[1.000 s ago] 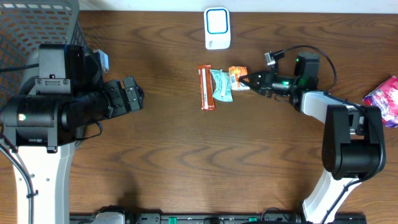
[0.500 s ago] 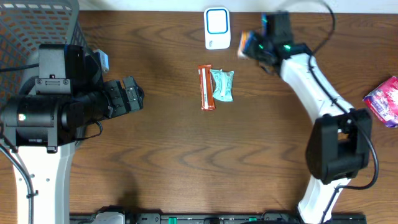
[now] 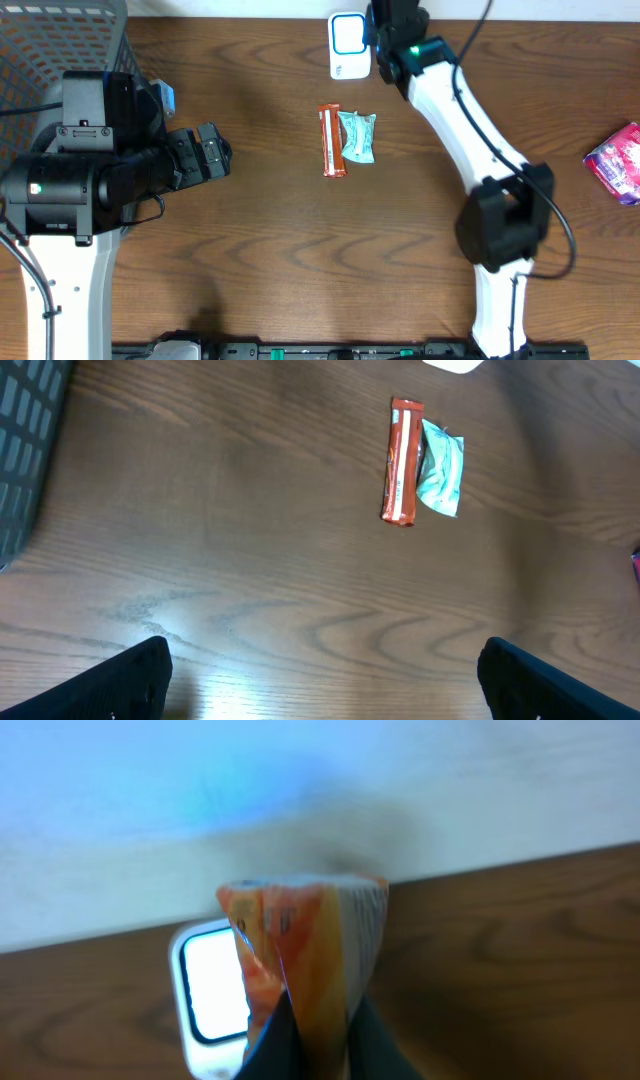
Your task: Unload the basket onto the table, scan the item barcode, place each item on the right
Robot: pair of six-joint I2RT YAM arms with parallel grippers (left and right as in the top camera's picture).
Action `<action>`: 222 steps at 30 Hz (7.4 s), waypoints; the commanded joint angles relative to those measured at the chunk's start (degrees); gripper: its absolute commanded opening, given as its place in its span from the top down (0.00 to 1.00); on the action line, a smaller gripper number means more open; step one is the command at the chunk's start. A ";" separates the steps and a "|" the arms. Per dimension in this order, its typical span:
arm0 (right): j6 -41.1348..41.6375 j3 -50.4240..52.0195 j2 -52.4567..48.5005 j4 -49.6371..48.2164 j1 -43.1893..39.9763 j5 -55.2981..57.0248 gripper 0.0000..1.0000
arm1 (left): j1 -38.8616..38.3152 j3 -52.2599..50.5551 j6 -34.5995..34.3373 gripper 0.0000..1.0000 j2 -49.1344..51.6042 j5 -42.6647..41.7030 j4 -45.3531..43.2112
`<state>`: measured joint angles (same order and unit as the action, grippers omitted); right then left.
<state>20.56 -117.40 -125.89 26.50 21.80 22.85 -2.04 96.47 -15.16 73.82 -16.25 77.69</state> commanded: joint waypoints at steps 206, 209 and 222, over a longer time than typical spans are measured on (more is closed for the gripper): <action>13.62 11.43 -8.55 31.28 17.31 -6.82 0.99 | -0.17 0.94 0.55 0.02 0.02 -0.22 0.00; 13.73 11.43 -6.80 30.56 15.02 -15.17 0.99 | -0.17 0.94 0.55 0.02 0.02 -0.22 0.00; 3.17 12.66 -0.59 26.99 -1.75 -53.79 0.99 | -0.17 0.94 0.55 0.02 0.02 -0.22 0.00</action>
<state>27.62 -105.97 -127.96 53.78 22.55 -18.20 -2.04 96.47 -15.16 73.82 -16.23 77.69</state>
